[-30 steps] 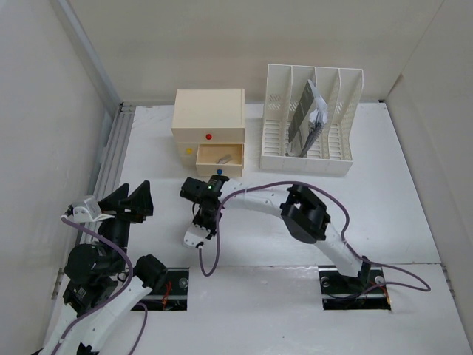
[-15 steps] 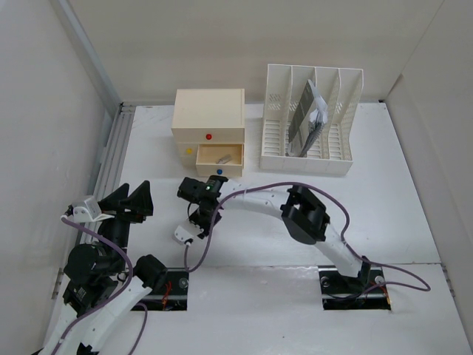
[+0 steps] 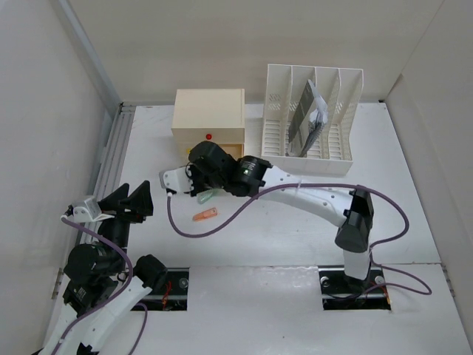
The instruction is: Organize the desk
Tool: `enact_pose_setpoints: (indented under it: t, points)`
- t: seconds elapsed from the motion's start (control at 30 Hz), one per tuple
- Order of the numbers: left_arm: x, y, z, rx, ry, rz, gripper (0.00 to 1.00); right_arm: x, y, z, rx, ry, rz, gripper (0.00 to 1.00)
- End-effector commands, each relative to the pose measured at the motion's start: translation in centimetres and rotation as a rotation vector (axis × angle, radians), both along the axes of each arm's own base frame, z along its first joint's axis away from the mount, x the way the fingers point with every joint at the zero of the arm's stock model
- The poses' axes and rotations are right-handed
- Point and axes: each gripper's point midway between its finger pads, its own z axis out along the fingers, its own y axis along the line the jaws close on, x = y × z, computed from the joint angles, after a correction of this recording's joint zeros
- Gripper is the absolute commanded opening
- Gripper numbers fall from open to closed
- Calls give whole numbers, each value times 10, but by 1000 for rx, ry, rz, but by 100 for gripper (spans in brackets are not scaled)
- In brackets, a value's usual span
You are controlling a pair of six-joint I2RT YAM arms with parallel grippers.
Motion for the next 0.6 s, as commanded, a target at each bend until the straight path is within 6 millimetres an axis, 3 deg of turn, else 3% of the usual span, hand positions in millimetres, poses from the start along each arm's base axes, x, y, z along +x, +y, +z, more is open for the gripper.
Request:
enact_pose_setpoints:
  t: [0.0, 0.03, 0.1, 0.4, 0.5, 0.57]
  points:
    - [-15, 14, 15, -68, -82, 8, 62, 45, -15, 17, 80, -79, -217, 7]
    - [-15, 14, 15, -68, -82, 8, 62, 52, -18, 20, 87, -81, -246, 7]
    - [-15, 14, 15, -68, -82, 8, 62, 68, -26, 6, 50, -77, -297, 7]
    - [-17, 15, 16, -73, -89, 8, 62, 107, -43, -7, 43, -101, -416, 10]
    - [-17, 15, 16, -73, -89, 8, 62, 111, -45, -13, 33, -97, -425, 15]
    - [-17, 15, 16, -73, -89, 8, 62, 115, -49, -13, 32, -97, -434, 28]
